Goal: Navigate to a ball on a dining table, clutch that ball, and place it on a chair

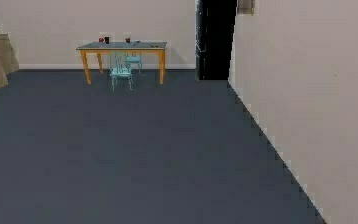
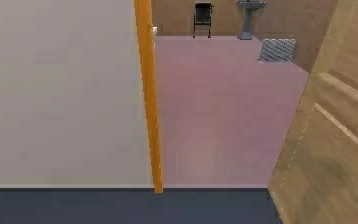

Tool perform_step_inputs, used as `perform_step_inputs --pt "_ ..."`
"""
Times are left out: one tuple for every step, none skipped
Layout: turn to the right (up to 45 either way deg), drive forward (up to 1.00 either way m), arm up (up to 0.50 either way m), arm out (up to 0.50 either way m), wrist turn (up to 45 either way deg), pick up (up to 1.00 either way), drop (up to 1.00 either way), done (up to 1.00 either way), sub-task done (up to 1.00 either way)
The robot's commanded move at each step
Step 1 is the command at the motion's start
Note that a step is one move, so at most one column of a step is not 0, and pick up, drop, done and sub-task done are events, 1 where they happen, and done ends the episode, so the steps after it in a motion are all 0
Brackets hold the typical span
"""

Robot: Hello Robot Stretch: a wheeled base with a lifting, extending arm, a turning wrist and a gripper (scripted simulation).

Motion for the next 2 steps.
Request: perform_step_inputs --pt "45.0 0.0 0.0 0.0 0.0 0.0 0.0 0.0 0.0" --pt "45.0 0.0 0.0 0.0 0.0 0.0 0.0 0.0 0.0"
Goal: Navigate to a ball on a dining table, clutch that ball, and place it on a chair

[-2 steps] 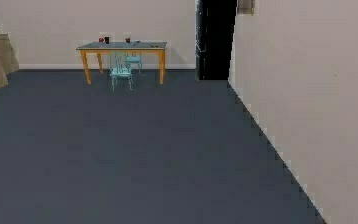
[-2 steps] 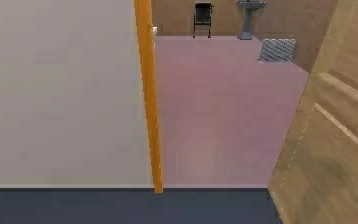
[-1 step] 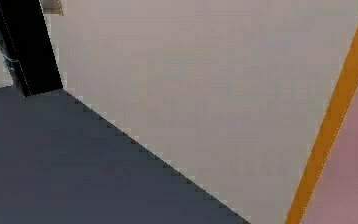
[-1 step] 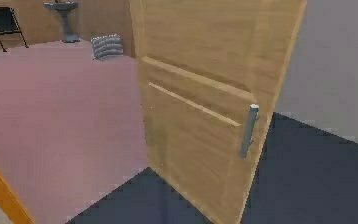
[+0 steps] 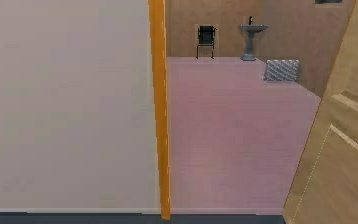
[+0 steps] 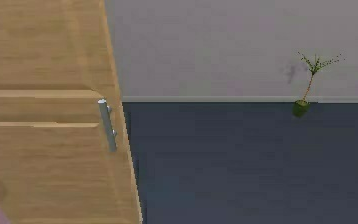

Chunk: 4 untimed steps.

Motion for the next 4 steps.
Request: perform_step_inputs --pt "18.0 0.0 0.0 0.0 0.0 0.0 0.0 0.0 0.0" --pt "0.0 0.9 0.0 0.0 0.0 0.0 0.0 0.0 0.0" --pt "-21.0 0.0 0.0 0.0 0.0 0.0 0.0 0.0 0.0" --pt "0.0 1.0 0.0 0.0 0.0 0.0 0.0 0.0 0.0"
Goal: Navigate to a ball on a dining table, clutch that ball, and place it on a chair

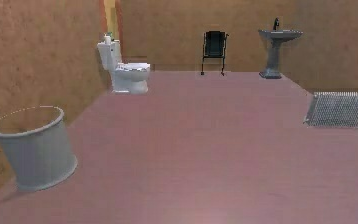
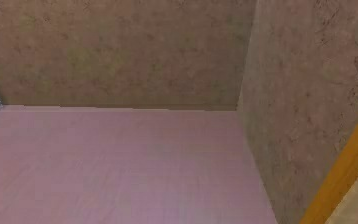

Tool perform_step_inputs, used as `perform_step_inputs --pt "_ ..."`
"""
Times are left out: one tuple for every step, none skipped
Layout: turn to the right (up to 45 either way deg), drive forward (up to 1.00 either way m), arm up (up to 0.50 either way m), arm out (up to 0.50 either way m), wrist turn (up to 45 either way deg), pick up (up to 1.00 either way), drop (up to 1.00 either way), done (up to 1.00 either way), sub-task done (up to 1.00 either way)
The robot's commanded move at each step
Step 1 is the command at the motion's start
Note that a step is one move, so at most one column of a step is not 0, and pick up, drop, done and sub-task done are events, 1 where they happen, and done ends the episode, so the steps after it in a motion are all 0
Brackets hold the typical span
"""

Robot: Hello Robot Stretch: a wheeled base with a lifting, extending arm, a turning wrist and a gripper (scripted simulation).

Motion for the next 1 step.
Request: perform_step_inputs --pt "0.0 1.0 0.0 0.0 0.0 0.0 0.0 0.0 0.0"
